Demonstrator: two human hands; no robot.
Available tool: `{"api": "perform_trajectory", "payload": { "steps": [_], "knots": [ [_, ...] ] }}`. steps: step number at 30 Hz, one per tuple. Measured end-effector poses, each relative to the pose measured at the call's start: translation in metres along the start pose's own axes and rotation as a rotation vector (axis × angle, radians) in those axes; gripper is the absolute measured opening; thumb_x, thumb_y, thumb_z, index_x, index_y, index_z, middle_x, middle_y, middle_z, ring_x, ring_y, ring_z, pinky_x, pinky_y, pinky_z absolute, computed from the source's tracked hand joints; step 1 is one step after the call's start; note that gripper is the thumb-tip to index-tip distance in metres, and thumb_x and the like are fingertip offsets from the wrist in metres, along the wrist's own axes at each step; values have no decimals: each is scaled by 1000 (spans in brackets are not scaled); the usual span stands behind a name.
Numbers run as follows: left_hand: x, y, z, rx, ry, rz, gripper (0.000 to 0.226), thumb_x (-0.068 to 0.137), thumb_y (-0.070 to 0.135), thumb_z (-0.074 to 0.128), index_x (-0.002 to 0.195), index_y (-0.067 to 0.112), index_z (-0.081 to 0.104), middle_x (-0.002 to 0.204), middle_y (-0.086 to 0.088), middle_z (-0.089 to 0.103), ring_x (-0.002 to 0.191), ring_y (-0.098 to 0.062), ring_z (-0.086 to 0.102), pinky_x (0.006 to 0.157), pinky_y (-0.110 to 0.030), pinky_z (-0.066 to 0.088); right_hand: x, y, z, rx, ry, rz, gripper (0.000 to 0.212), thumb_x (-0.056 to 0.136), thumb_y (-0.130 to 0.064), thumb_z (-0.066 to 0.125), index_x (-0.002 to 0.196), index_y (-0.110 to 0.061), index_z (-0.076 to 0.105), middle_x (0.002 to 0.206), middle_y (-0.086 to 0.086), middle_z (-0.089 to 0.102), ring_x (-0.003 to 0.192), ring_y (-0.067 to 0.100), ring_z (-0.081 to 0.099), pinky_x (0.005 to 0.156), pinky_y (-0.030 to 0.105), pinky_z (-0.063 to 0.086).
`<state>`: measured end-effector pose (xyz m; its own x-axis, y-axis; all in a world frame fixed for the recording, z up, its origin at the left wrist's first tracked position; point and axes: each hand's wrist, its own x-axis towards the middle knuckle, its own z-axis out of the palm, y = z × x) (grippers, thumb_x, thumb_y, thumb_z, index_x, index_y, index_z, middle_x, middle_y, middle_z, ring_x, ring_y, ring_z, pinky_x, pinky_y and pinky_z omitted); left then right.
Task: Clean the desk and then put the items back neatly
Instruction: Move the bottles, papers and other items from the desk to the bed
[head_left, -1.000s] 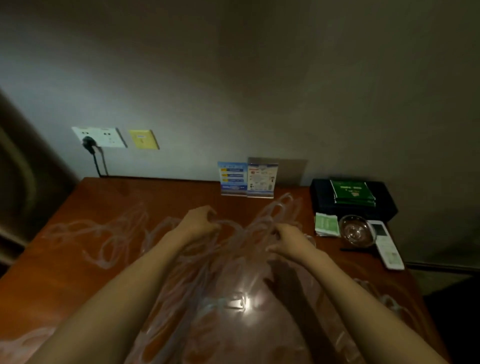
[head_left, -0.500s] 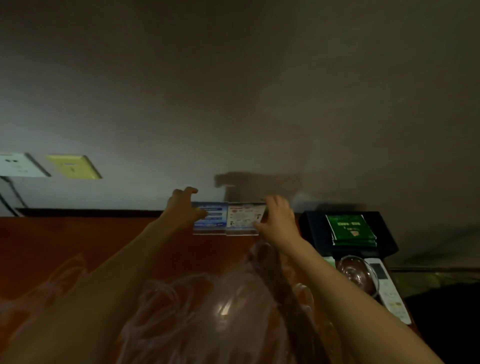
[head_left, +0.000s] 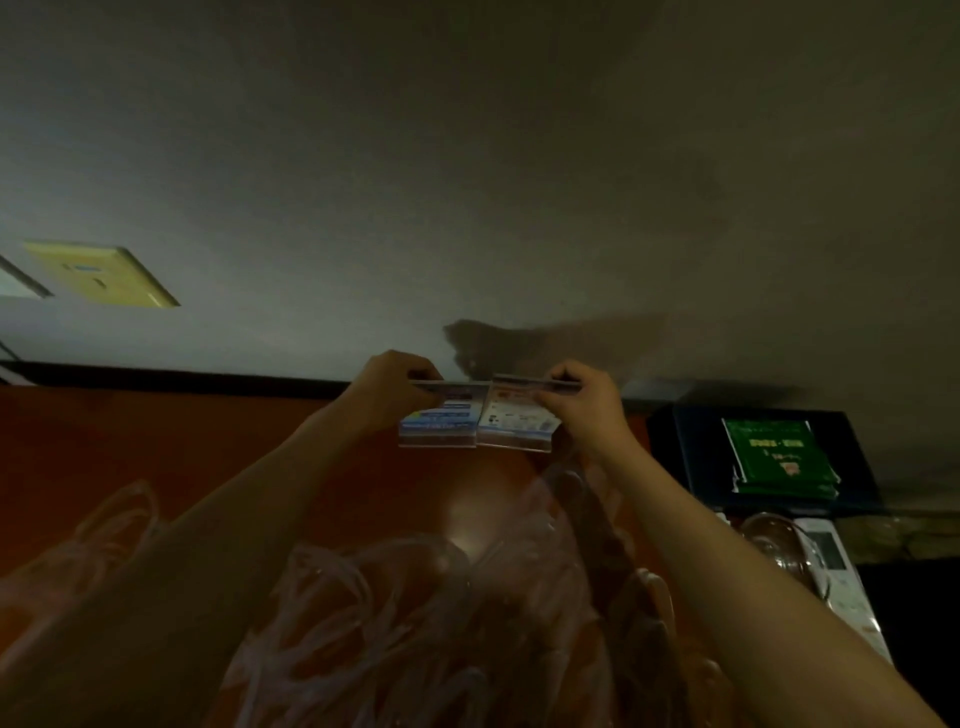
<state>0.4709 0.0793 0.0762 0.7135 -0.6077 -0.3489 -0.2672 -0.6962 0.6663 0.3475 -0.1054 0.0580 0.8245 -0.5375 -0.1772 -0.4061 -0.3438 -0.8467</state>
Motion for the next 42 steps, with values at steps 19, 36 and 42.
{"api": "perform_trajectory", "payload": {
  "steps": [19,36,42],
  "knots": [
    [-227,59,4,17,164,128,21,80,18,71,68,32,61,70,13,64,61,1,58,56,-11,40,-208,-30,-62,177,22,-176,23,80,-2,71,72,-21,60,79,-6,63,71,-2,61,61,14,50],
    [-374,132,168,-26,-331,678,25,79,3,72,67,22,61,70,11,65,63,2,61,60,-14,46,-558,53,-110,223,729,181,25,78,-1,73,69,-19,58,76,-6,61,74,5,59,61,14,47],
    [-456,193,258,8,-661,831,15,80,5,71,72,15,63,80,0,68,75,-12,65,69,-30,52,-702,81,-119,275,979,357,24,81,-1,69,71,-17,55,75,-4,58,72,7,57,57,14,44]
  ]
}}
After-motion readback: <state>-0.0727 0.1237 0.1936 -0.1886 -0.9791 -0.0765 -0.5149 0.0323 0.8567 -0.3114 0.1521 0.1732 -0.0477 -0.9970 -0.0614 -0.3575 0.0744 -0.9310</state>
